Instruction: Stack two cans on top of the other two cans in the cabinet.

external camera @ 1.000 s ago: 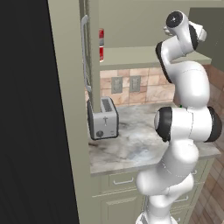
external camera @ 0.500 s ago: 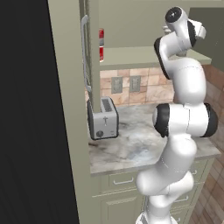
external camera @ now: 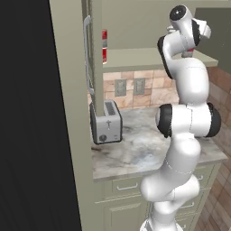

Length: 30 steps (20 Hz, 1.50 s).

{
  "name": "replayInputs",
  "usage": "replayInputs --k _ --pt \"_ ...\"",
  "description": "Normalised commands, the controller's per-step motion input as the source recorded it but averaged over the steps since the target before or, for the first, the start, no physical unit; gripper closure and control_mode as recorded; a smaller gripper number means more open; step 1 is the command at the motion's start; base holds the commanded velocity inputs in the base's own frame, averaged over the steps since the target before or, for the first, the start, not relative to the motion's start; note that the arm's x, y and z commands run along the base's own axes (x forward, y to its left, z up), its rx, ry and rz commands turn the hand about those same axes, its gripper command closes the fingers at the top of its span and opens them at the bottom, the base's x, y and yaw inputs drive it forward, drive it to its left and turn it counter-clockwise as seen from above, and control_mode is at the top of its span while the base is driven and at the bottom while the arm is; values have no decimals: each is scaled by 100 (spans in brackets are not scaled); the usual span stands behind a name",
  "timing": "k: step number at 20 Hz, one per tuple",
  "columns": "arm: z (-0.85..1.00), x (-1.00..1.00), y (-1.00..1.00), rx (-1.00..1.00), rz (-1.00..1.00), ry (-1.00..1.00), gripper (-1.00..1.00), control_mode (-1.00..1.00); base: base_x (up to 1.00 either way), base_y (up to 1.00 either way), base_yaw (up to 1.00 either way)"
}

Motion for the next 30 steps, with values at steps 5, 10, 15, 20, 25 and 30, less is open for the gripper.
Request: replayInputs --k 5,10,15,20,25,30 --pt "-1 13 0 1 5 0 100 -100 0 0 0" --pt "-4 13 -7 1 4 2 100 -100 0 0 0" --pt "-4 2 -14 0 1 1 100 -100 0 0 0" --pt "-2 3 -7 0 1 0 100 -100 0 0 0" --pt "0 3 0 0 1 0 100 -100 0 0 0" --pt "-6 5 0 1 1 0 100 -100 0 0 0"
